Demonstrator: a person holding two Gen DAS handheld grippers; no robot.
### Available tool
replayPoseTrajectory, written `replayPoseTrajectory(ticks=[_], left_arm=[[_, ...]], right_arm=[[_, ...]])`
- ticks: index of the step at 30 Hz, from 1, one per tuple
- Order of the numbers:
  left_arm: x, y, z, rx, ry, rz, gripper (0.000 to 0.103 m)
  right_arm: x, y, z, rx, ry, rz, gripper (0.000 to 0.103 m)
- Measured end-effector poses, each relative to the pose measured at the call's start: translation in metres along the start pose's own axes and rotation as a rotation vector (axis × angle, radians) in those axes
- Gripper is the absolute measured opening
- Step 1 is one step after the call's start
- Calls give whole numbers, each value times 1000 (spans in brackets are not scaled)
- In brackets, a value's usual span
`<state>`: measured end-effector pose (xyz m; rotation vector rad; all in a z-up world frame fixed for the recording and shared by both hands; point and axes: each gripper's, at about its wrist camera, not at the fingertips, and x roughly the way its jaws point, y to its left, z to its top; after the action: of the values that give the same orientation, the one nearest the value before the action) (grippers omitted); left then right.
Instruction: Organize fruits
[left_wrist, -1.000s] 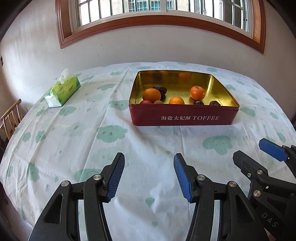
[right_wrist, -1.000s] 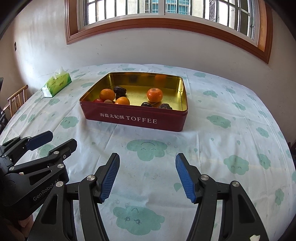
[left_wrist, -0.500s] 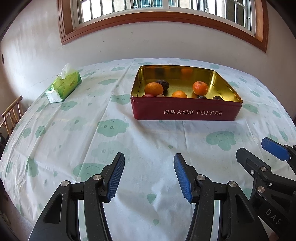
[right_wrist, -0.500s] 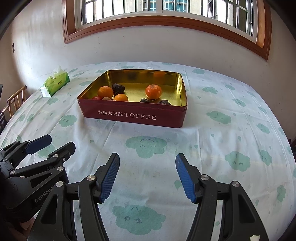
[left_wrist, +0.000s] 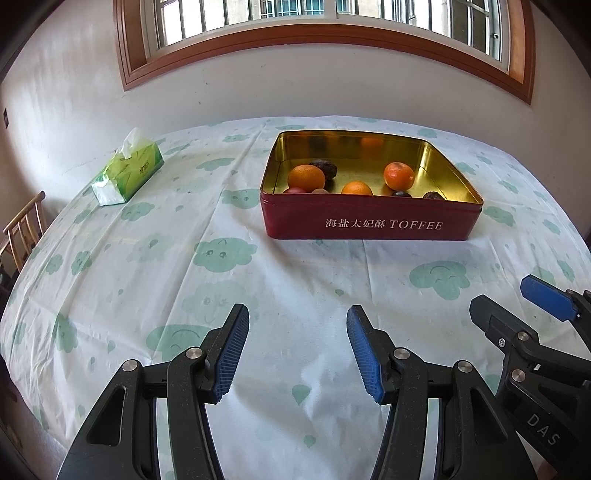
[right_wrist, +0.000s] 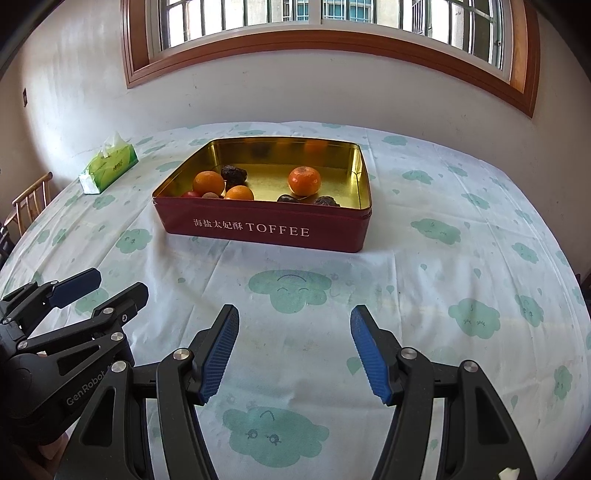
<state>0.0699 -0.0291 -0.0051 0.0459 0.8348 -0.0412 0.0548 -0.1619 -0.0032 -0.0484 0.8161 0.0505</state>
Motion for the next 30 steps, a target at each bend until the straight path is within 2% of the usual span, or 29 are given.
replayPoseTrajectory(ticks=[30], left_arm=[[2, 0, -2, -8, 15, -21, 56]], right_arm=[[2, 2, -2, 1, 7, 2, 60]])
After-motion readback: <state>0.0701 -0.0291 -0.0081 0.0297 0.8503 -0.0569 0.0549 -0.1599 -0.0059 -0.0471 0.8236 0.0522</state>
